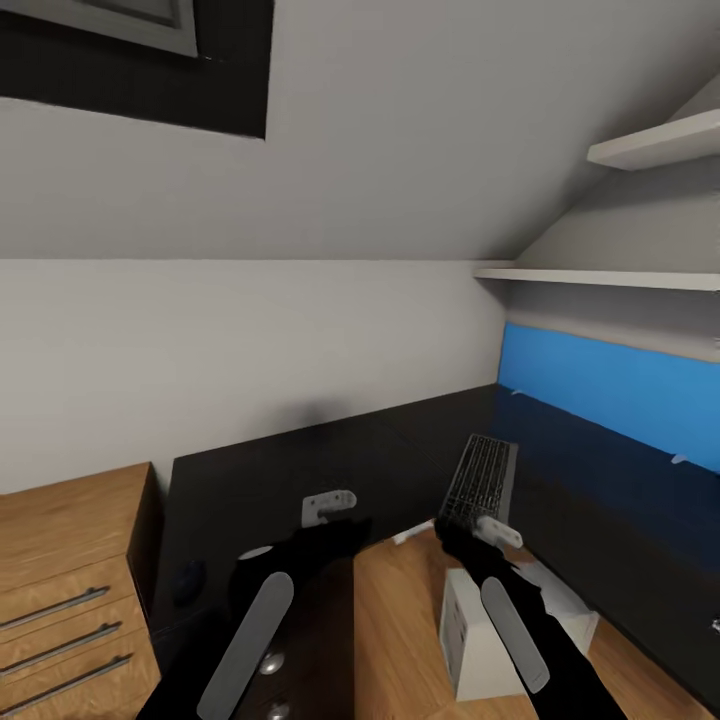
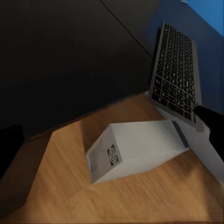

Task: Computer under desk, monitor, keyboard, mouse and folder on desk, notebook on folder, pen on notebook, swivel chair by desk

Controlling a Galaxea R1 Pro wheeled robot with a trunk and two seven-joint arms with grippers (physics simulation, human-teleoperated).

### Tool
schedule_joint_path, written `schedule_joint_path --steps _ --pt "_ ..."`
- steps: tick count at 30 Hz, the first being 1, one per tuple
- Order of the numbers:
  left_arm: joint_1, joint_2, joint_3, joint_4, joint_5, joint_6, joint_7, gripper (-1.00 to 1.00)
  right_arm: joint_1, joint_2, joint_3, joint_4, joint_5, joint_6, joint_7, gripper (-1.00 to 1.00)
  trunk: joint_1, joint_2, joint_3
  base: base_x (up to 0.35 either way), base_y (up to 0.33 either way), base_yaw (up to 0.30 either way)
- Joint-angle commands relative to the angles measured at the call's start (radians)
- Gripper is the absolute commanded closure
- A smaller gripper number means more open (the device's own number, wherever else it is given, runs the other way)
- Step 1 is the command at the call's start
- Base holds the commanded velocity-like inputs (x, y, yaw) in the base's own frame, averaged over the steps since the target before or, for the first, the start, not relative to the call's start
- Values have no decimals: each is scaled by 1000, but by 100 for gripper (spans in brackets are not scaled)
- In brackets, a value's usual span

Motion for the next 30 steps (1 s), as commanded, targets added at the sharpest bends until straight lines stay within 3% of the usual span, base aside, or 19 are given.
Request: schedule_joint_path --steps 1,10,22,30 --pt "-1 0 -1 -1 10 2 10 -100 0 0 1 -1 -7 3 -7 -100 -1 -1 -1 -308 0 0" --pt "-1 0 -1 -1 10 2 11 -100 0 0 1 3 -9 2 0 -100 -1 -1 -1 -286 0 0" --pt "-1 0 0 -1 10 2 11 -100 2 5 4 3 -11 -52 -4 -100 -1 -1 -1 -25 0 0" --pt "-1 0 2 -47 16 5 12 -100 5 5 3 33 -16 -87 -2 -100 -1 -1 -1 0 0 0"
